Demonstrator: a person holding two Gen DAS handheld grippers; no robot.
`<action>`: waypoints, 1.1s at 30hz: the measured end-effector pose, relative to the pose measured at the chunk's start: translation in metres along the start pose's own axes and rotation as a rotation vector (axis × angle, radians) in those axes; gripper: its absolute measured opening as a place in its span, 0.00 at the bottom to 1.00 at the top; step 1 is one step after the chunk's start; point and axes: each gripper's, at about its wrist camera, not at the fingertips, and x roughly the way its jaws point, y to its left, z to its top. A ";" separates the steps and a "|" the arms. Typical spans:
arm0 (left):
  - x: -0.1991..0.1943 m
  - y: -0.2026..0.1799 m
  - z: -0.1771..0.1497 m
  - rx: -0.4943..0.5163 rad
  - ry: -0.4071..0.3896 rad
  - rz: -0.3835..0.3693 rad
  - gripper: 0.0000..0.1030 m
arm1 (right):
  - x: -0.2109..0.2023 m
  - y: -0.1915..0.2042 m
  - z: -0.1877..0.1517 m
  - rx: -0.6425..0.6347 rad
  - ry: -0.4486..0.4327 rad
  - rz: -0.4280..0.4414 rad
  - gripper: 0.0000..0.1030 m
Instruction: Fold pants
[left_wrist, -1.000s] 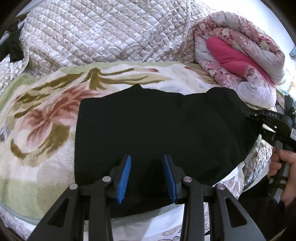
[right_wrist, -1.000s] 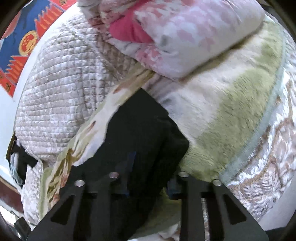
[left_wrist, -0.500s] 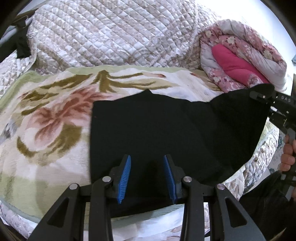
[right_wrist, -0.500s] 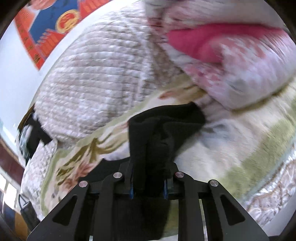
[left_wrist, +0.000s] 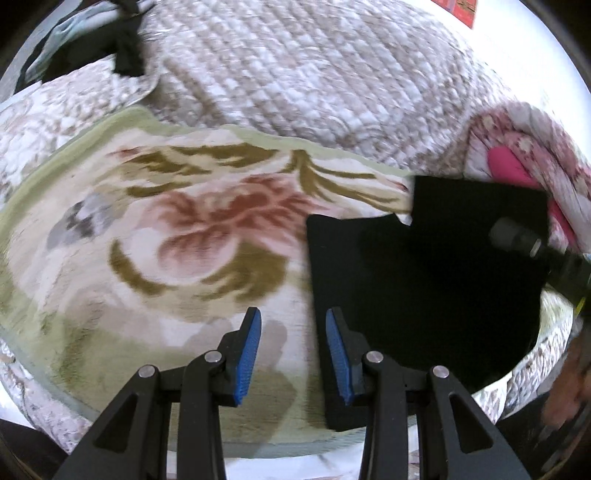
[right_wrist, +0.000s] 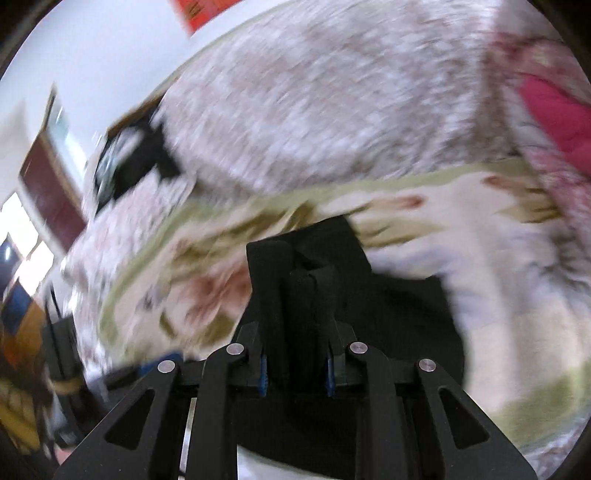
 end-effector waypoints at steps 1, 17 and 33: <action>0.000 0.003 0.000 -0.007 -0.002 0.004 0.38 | 0.009 0.007 -0.008 -0.025 0.030 0.009 0.21; -0.005 0.020 0.001 -0.042 -0.020 0.009 0.38 | 0.059 0.051 -0.065 -0.286 0.154 -0.015 0.22; -0.007 0.016 0.005 -0.029 -0.044 0.020 0.38 | -0.013 0.010 -0.052 -0.138 -0.045 0.052 0.56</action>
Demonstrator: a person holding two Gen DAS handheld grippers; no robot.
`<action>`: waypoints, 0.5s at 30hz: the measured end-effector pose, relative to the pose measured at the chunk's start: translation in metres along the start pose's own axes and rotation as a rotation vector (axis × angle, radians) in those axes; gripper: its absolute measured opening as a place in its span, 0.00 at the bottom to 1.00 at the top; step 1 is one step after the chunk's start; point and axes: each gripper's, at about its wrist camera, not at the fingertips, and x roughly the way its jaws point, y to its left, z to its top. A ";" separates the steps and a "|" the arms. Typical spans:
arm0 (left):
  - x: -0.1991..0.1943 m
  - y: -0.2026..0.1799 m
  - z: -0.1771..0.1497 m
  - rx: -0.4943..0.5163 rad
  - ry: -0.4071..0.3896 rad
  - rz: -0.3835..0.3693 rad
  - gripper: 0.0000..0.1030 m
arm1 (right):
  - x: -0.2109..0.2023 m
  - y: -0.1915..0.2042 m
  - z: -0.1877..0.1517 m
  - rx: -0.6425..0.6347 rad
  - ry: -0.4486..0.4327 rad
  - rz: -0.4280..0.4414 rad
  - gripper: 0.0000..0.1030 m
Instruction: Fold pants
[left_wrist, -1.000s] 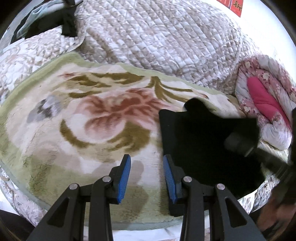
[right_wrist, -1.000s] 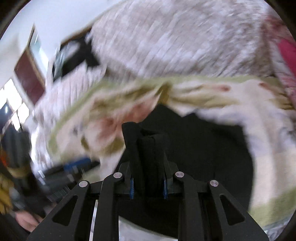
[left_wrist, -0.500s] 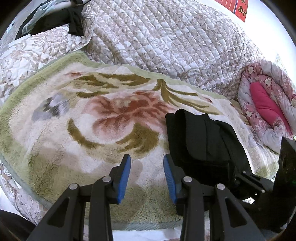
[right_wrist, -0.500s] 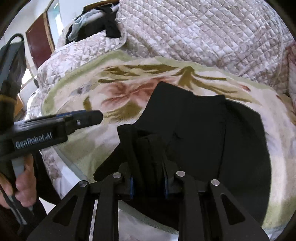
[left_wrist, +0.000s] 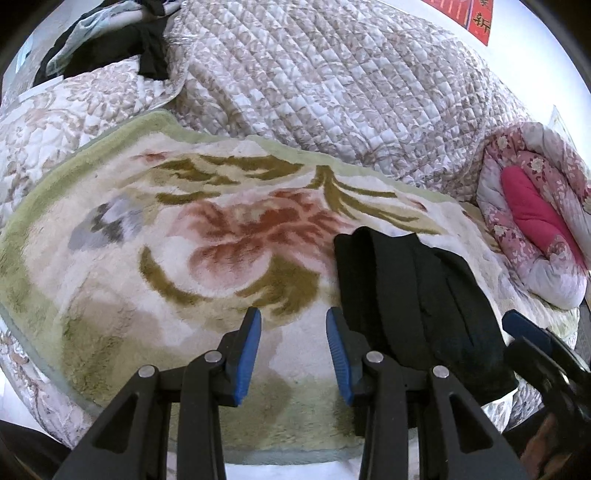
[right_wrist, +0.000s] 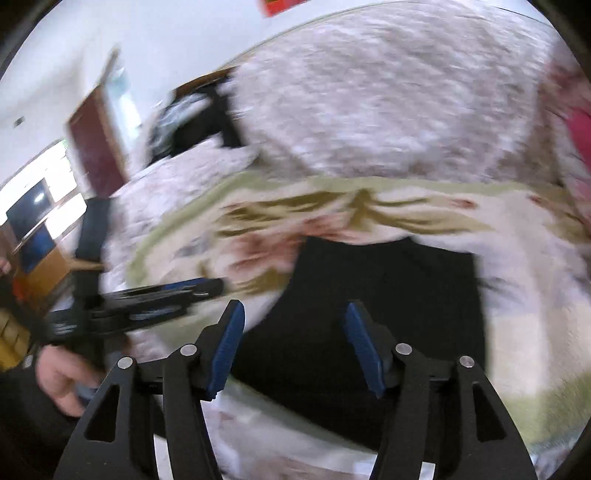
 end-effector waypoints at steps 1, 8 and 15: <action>0.001 -0.004 0.001 0.006 0.004 -0.008 0.38 | 0.007 -0.010 -0.004 0.026 0.043 -0.063 0.56; 0.004 -0.054 0.020 0.119 0.004 -0.086 0.38 | 0.026 -0.037 0.011 0.058 0.146 -0.047 0.40; 0.043 -0.098 0.051 0.223 0.020 -0.150 0.38 | 0.064 -0.093 0.059 0.072 0.178 -0.112 0.25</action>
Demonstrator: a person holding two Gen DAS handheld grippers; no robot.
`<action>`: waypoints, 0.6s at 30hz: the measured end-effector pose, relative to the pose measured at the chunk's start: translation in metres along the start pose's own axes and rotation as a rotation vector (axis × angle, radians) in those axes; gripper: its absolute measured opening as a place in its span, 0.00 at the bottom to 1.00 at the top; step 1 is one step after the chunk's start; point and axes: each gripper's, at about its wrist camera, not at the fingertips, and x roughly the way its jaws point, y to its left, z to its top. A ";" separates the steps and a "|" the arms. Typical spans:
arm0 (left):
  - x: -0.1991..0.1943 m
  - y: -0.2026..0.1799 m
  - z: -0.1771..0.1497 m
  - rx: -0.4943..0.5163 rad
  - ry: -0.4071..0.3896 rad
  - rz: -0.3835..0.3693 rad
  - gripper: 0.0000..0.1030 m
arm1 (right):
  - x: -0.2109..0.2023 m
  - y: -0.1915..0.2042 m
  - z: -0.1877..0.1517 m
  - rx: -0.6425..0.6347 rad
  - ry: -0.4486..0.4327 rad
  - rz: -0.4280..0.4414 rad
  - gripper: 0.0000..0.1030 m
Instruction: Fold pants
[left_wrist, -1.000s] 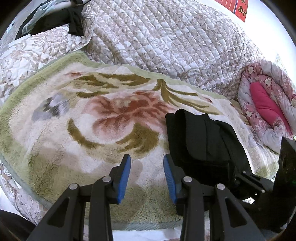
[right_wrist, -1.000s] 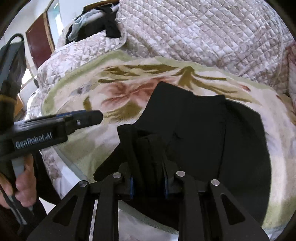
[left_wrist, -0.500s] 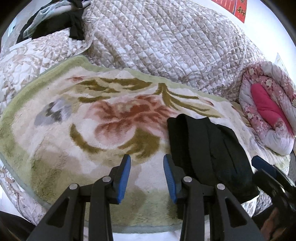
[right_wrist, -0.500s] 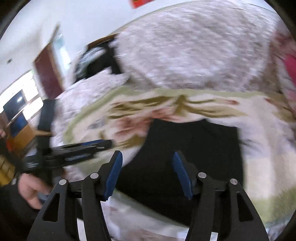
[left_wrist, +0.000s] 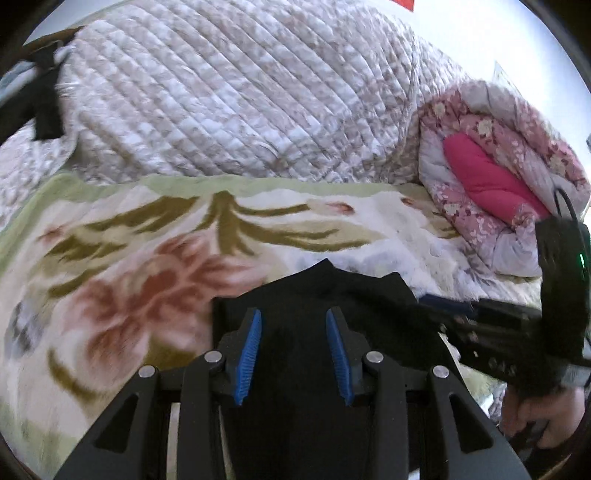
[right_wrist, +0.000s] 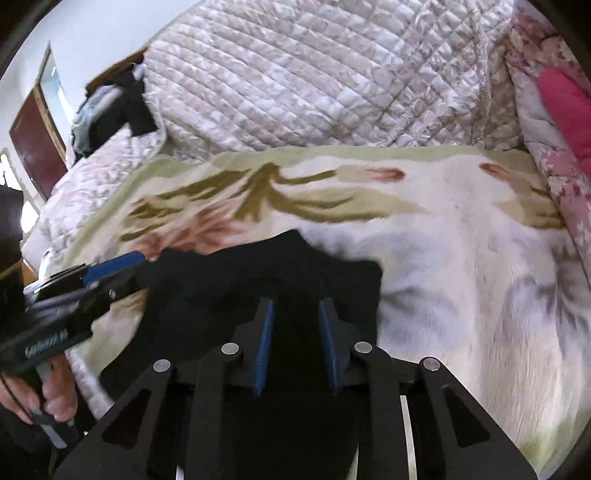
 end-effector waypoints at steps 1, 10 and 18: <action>0.010 -0.001 0.001 0.008 0.014 -0.007 0.38 | 0.009 -0.007 0.005 0.007 0.009 0.004 0.25; 0.042 0.020 -0.019 -0.026 0.016 0.016 0.40 | 0.047 -0.061 -0.002 0.142 0.012 -0.017 0.00; 0.036 0.016 -0.018 -0.015 0.014 0.032 0.41 | 0.019 -0.048 -0.004 0.120 -0.009 -0.056 0.05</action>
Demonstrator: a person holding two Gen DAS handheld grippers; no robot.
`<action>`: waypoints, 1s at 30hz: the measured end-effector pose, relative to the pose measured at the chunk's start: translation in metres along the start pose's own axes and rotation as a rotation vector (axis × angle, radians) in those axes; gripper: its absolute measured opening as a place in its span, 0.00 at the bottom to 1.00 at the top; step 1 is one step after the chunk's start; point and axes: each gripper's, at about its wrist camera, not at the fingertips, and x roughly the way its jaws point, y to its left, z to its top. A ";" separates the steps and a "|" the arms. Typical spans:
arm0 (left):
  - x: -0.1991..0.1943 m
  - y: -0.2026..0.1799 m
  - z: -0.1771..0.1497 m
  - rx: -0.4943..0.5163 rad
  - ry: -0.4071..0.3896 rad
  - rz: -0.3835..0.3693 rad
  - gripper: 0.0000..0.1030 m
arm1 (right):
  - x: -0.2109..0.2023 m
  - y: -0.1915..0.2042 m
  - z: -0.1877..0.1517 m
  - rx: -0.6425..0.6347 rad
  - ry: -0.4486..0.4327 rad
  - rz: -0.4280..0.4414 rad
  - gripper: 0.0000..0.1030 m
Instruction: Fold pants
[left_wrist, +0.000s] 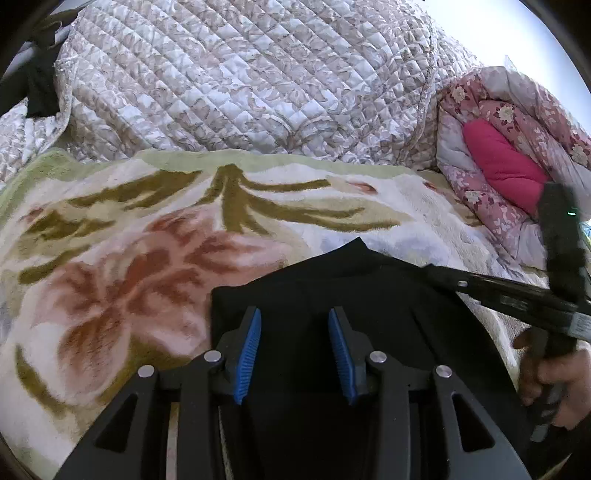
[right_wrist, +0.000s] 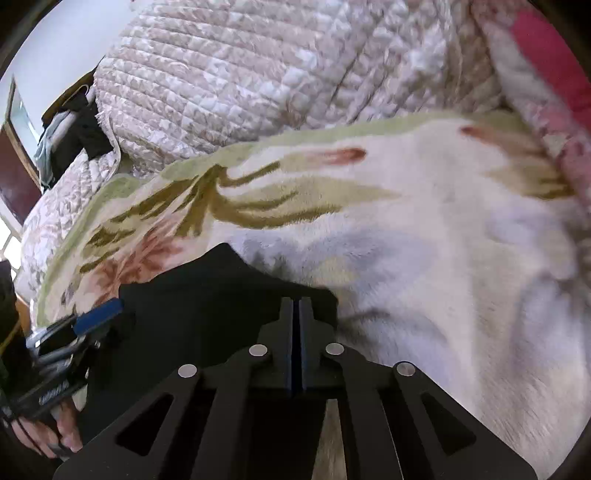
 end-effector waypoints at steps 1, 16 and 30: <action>-0.005 -0.001 0.000 0.010 -0.002 0.012 0.41 | -0.009 0.006 -0.003 -0.019 -0.010 -0.002 0.06; -0.082 -0.022 -0.070 0.077 0.008 -0.027 0.41 | -0.077 0.060 -0.106 -0.142 0.020 0.026 0.28; -0.074 -0.010 -0.064 0.034 0.026 0.032 0.39 | -0.078 0.054 -0.095 -0.098 0.011 0.004 0.28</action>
